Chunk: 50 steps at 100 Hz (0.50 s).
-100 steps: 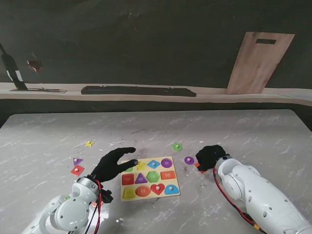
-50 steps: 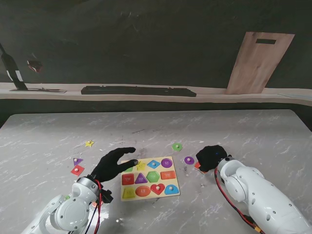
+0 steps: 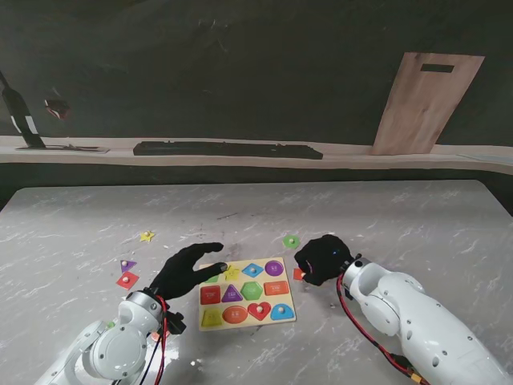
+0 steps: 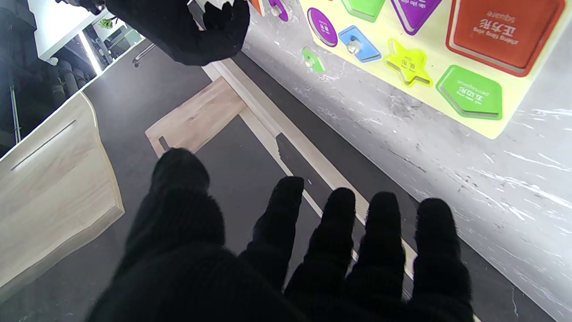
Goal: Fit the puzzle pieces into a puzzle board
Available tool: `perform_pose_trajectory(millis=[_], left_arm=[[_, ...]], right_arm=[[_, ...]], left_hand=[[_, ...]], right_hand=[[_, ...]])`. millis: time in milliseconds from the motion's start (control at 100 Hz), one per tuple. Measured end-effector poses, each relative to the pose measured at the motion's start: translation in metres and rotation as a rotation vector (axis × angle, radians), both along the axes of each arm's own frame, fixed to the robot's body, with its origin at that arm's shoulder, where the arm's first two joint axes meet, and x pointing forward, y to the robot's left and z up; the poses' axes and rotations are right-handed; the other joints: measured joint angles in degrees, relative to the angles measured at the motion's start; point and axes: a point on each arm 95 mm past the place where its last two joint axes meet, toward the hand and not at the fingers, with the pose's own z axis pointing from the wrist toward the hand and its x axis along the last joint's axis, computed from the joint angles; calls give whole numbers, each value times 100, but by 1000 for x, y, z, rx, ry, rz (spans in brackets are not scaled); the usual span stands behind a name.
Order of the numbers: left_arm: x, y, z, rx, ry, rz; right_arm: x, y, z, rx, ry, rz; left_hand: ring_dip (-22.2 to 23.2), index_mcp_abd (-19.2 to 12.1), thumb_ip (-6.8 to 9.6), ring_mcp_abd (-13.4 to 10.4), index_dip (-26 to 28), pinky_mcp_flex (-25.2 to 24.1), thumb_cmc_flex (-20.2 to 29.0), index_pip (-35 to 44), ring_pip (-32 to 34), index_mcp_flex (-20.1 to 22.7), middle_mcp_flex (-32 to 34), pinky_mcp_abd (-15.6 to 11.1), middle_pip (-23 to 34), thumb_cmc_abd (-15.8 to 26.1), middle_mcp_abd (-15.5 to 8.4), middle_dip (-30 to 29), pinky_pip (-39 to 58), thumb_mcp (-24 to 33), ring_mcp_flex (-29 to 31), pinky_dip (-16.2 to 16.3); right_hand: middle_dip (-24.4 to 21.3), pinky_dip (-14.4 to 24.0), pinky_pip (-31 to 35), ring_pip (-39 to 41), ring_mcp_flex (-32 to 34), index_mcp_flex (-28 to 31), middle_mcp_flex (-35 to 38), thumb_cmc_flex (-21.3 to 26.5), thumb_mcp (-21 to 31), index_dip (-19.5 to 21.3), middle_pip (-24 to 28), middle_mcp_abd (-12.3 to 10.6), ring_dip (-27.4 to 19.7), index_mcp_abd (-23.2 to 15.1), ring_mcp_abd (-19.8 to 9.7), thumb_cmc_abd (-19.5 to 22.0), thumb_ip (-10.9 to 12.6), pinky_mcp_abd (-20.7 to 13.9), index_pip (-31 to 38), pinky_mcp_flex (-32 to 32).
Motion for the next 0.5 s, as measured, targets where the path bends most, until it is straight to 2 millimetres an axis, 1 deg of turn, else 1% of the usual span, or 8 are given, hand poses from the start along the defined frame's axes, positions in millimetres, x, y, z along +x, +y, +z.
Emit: perform_pose_trajectory(millis=[150, 280, 320, 500], left_arm=[[0, 0, 0, 0, 1, 0], [0, 0, 0, 0, 1, 0], [0, 0, 0, 0, 1, 1], [0, 0, 0, -1, 0, 3]], right_arm=[[3, 19, 5, 1, 8, 88], [7, 36, 2, -31, 28, 153], [9, 40, 1, -43, 30, 170], [16, 51, -4, -46, 65, 190]], left_hand=[[0, 0, 0, 0, 0, 0, 0, 0, 0, 0, 0, 0, 0, 0, 0, 0, 0, 0, 0, 0], [0, 0, 0, 0, 0, 0, 0, 0, 0, 0, 0, 0, 0, 0, 0, 0, 0, 0, 0, 0], [0, 0, 0, 0, 0, 0, 0, 0, 0, 0, 0, 0, 0, 0, 0, 0, 0, 0, 0, 0], [0, 0, 0, 0, 0, 0, 0, 0, 0, 0, 0, 0, 0, 0, 0, 0, 0, 0, 0, 0]], right_hand=[[0, 0, 0, 0, 0, 2, 0, 0, 66, -3, 0, 0, 0, -17, -3, -76, 0, 0, 0, 53], [0, 0, 0, 0, 46, 3, 0, 0, 75, -4, 0, 0, 0, -32, -11, -82, 0, -1, 0, 71], [0, 0, 0, 0, 46, 3, 0, 0, 75, -4, 0, 0, 0, -37, -58, -82, 0, -2, 0, 73], [0, 0, 0, 0, 46, 3, 0, 0, 78, -4, 0, 0, 0, -50, -59, -82, 0, -3, -1, 79]])
